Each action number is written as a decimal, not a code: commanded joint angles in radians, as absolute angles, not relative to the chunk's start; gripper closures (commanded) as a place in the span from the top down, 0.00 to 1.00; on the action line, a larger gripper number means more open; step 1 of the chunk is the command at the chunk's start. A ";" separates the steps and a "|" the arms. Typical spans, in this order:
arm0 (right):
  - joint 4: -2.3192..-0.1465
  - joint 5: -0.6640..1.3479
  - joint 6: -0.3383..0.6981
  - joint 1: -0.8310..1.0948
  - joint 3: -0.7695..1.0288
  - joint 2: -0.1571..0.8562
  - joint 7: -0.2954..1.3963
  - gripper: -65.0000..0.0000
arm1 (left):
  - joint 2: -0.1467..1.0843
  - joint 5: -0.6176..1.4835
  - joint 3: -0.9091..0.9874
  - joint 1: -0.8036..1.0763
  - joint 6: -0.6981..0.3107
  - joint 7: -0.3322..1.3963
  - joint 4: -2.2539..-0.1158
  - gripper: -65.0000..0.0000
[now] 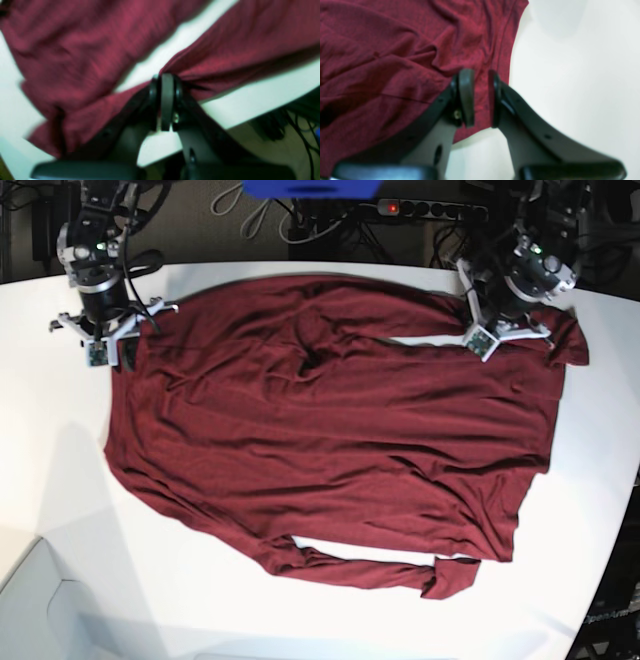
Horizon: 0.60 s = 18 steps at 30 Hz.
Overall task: Layout the t-shirt on the table in an organized manner, then fold the t-shirt properly
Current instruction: 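Grasp the shirt edge near the sleeve seam with the left gripper, then drag the grasped fabric with the left gripper inward across the shirt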
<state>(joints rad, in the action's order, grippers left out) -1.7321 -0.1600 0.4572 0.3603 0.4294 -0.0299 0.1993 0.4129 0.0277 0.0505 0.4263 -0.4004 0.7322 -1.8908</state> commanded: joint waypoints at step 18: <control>-1.748 -0.153 0.458 0.358 0.435 -0.001 0.176 0.18 | 0.412 0.041 -0.053 0.139 -0.400 0.908 -1.994 0.00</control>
<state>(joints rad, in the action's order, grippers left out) -1.7321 -0.1600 0.4564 0.3603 0.4313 -0.0090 0.1989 0.4091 0.0387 -0.0570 0.1516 -0.4049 0.9260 -1.9808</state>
